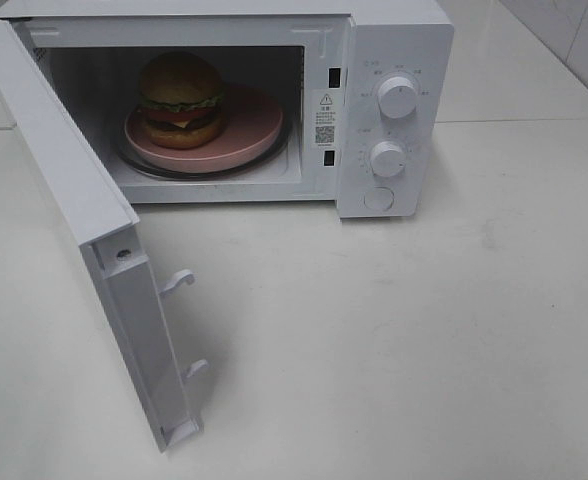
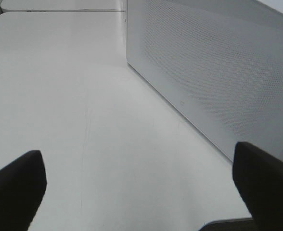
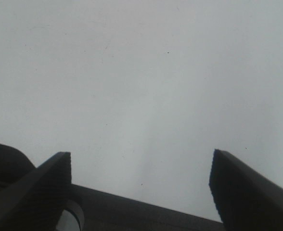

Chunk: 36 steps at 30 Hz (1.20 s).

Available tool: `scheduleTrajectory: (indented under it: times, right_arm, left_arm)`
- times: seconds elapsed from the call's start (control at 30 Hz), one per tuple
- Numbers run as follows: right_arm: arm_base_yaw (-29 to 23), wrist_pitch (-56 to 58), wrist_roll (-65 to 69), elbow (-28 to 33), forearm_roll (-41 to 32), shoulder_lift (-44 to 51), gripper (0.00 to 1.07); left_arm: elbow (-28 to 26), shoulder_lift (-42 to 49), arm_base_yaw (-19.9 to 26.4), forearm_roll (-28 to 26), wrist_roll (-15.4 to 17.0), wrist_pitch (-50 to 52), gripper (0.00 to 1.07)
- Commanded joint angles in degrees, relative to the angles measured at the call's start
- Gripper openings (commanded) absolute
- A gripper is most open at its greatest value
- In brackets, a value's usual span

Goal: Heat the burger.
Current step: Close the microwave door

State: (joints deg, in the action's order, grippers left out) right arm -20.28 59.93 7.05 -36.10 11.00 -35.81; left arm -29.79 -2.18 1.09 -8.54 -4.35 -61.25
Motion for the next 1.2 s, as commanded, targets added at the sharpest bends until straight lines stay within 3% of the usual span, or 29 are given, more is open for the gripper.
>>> scheduleTrajectory:
  times: [0.03, 0.3, 0.67, 1.2]
  right_arm:
    - [1.0, -0.3, 0.1, 1.5, 0.0, 3.0, 0.76]
    - [6.9, -2.8, -0.5, 7.6, -1.4, 20.7, 0.76]
    - [11.4, -2.8, -0.7, 7.6, -1.9, 34.4, 0.76]
    - [11.6, -2.8, -0.9, 7.6, -1.9, 37.6, 0.75]
  left_arm:
    - [0.2, 0.2, 0.1, 0.1, 0.2, 0.0, 0.98]
    - [0.2, 0.2, 0.1, 0.1, 0.2, 0.0, 0.98]
    - [0.2, 0.2, 0.1, 0.1, 0.2, 0.0, 0.98]
    - [0.2, 0.2, 0.1, 0.1, 0.2, 0.0, 0.98]
